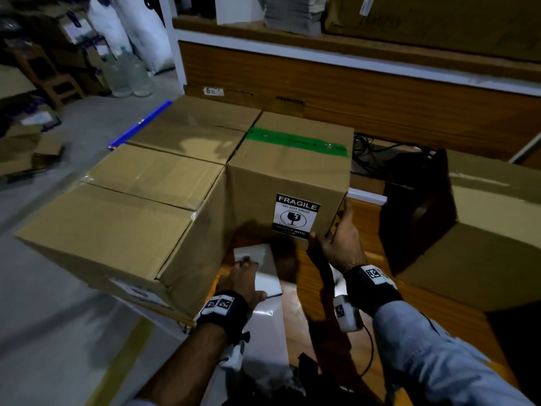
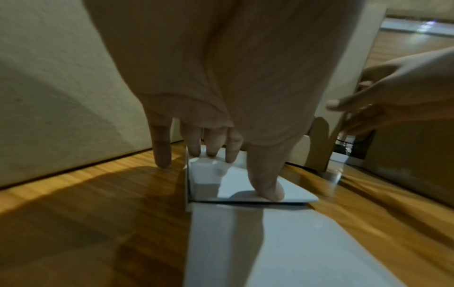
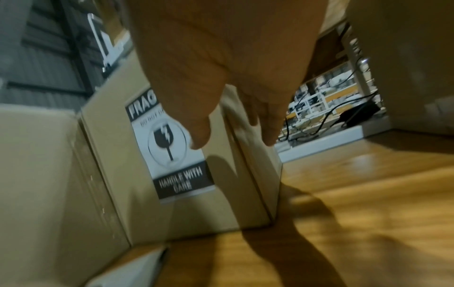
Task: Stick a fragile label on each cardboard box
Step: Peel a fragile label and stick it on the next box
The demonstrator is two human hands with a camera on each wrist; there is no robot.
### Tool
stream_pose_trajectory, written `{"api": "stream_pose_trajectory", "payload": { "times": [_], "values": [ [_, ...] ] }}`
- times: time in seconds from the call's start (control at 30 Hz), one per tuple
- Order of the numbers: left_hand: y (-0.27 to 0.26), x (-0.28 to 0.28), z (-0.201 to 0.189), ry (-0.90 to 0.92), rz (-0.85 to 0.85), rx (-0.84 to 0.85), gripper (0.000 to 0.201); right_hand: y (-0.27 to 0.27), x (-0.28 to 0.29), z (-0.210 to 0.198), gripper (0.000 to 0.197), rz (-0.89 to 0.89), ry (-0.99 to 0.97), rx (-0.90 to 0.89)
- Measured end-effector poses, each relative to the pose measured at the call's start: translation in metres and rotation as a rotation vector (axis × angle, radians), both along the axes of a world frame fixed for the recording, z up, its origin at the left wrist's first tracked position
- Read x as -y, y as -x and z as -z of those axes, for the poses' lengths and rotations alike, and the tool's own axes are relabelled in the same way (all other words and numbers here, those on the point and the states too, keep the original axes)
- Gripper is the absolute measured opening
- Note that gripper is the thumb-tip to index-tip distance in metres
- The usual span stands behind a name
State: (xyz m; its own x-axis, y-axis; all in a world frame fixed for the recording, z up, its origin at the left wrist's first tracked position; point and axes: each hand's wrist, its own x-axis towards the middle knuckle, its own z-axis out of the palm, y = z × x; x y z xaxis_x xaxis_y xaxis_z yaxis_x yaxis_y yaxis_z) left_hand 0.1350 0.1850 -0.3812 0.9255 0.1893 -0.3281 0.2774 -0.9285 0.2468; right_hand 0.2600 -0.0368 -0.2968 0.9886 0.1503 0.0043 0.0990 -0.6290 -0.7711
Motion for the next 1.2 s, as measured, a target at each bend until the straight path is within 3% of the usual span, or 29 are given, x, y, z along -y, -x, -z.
{"api": "stream_pose_trajectory", "payload": {
  "times": [0.1,0.2,0.37,0.43,0.53,0.63,0.73,0.9,1.03,1.2],
  "values": [
    [-0.006,-0.002,-0.001,0.058,-0.057,0.062,0.081,0.006,0.006,-0.007,0.121,0.072,-0.011,0.016],
    [-0.016,-0.003,-0.016,0.121,-0.093,0.219,0.058,0.018,0.017,-0.018,0.114,0.108,0.012,0.07],
    [-0.021,0.024,-0.1,0.375,-0.022,0.531,0.022,0.055,0.051,-0.051,0.08,0.139,0.091,0.22],
    [-0.02,0.043,-0.131,0.457,0.067,0.655,0.025,0.075,0.075,-0.068,0.064,0.195,0.102,0.306],
    [-0.018,0.076,-0.171,0.502,0.202,0.695,0.026,0.103,0.122,-0.081,0.05,0.311,0.11,0.412],
    [-0.015,0.116,-0.192,0.511,0.325,0.685,0.024,0.124,0.171,-0.087,0.047,0.464,0.144,0.435],
    [-0.016,0.161,-0.202,0.58,0.432,0.69,0.03,0.135,0.214,-0.095,0.052,0.606,0.202,0.35],
    [-0.036,0.231,-0.201,0.616,0.374,0.592,0.042,0.125,0.269,-0.1,0.071,0.743,0.176,0.206],
    [-0.069,0.276,-0.189,0.647,0.346,0.554,0.062,0.101,0.303,-0.097,0.092,0.712,0.132,0.171],
    [-0.089,0.313,-0.172,0.706,0.181,0.481,0.087,0.08,0.327,-0.087,0.103,0.635,0.049,0.134]
  ]
}}
